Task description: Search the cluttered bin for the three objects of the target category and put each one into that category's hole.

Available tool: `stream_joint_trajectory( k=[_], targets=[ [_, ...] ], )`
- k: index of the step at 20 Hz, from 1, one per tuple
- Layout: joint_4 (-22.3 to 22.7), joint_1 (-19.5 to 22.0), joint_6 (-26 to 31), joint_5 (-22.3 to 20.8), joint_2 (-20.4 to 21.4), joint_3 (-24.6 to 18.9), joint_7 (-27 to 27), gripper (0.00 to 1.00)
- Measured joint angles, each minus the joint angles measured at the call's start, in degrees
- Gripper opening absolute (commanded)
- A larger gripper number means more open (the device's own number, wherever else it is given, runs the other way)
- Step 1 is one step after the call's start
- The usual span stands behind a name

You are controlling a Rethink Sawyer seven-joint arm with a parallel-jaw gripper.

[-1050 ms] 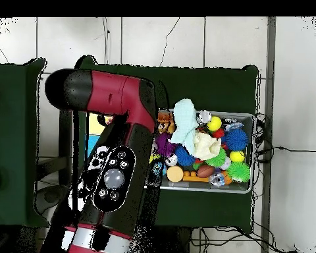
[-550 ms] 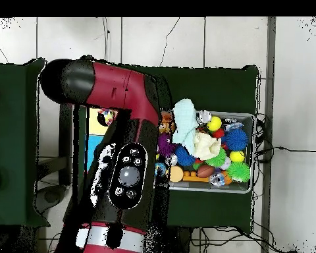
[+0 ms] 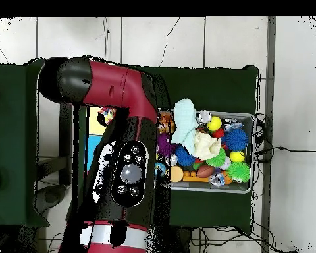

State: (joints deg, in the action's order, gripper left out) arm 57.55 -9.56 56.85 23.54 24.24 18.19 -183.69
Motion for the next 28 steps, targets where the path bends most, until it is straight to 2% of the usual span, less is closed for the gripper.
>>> stream_joint_trajectory(
  k=[7,15,28],
  targets=[
    [-0.6,-0.4,1.2,-4.2,-0.1,0.8,0.0,0.00],
    [-1.2,-1.2,5.6,-8.0,0.1,1.4,0.0,0.00],
    [-1.3,-4.2,7.7,-10.1,0.3,3.3,0.0,0.00]
  ],
)
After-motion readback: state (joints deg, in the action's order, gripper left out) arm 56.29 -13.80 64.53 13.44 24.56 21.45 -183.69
